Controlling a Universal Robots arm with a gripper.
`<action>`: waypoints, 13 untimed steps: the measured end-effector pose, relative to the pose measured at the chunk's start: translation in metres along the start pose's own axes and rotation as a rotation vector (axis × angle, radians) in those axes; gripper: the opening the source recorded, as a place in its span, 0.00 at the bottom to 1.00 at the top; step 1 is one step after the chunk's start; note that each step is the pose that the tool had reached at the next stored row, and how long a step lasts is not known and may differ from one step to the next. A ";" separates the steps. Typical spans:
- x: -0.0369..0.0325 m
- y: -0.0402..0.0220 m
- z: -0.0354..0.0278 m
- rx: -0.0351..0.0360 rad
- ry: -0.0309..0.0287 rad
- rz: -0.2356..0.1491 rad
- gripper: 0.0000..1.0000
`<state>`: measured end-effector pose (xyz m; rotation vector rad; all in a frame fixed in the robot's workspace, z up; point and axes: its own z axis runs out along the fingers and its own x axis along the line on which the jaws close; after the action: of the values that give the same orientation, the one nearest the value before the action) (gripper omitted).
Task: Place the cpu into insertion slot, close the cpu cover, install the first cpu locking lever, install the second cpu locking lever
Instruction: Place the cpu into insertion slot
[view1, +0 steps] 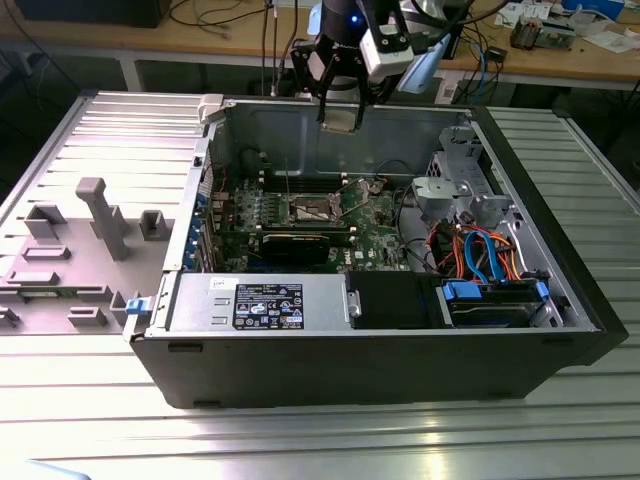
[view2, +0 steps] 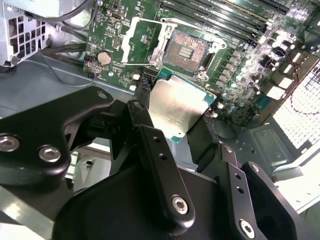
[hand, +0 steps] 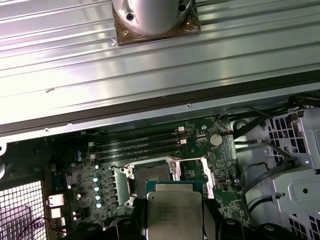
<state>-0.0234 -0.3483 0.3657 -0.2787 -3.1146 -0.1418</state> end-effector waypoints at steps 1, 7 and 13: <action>0.0000 0.0000 0.0000 0.0000 -0.0003 0.004 0.54; 0.0000 0.0000 0.0000 -0.0001 -0.0007 0.006 0.54; 0.0000 0.0000 0.0000 -0.0003 -0.0015 0.016 0.54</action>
<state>-0.0234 -0.3483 0.3657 -0.3030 -3.1131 -0.1420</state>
